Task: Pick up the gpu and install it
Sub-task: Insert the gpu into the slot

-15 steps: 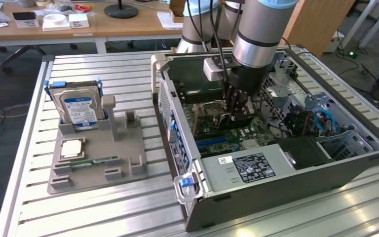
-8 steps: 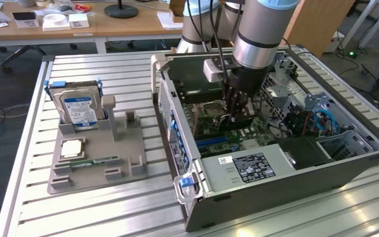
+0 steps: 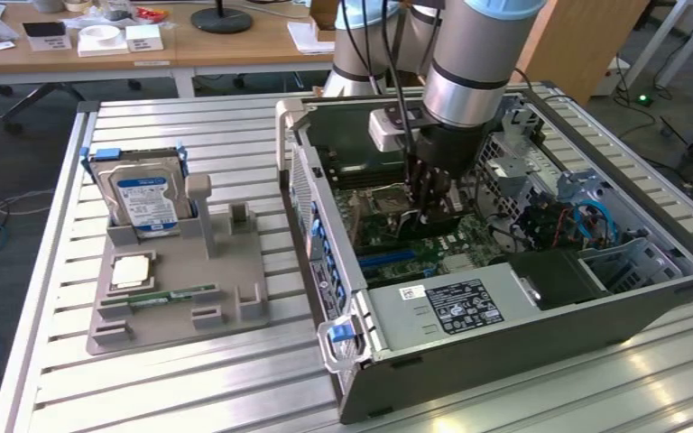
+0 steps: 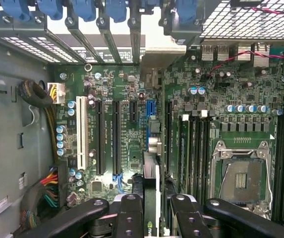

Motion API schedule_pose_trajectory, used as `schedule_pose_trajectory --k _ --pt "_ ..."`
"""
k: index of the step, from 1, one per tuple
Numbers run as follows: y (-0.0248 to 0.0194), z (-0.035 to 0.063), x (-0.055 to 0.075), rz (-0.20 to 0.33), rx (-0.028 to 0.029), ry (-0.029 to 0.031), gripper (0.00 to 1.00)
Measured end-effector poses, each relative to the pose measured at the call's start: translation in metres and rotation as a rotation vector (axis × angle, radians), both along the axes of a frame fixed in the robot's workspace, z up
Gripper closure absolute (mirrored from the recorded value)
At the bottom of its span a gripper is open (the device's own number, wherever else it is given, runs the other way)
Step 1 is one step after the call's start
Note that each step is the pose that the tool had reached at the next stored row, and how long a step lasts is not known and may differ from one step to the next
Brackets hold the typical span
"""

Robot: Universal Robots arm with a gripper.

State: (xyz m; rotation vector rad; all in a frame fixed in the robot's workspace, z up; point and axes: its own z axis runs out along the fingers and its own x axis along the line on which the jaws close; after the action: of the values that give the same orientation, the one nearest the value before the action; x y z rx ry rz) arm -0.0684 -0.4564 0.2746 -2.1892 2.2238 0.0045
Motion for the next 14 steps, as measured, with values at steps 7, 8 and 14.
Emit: schedule_pose_trajectory --k 7,8,14 --pt "-0.0002 -0.0021 -0.0012 0.0 -0.0002 0.0001 0.74" --pt "-0.0002 -0.0021 -0.0013 0.0 -0.0002 0.0001 0.74" --pt "-0.0002 -0.0022 -0.004 0.0 -0.0002 0.0001 0.74"
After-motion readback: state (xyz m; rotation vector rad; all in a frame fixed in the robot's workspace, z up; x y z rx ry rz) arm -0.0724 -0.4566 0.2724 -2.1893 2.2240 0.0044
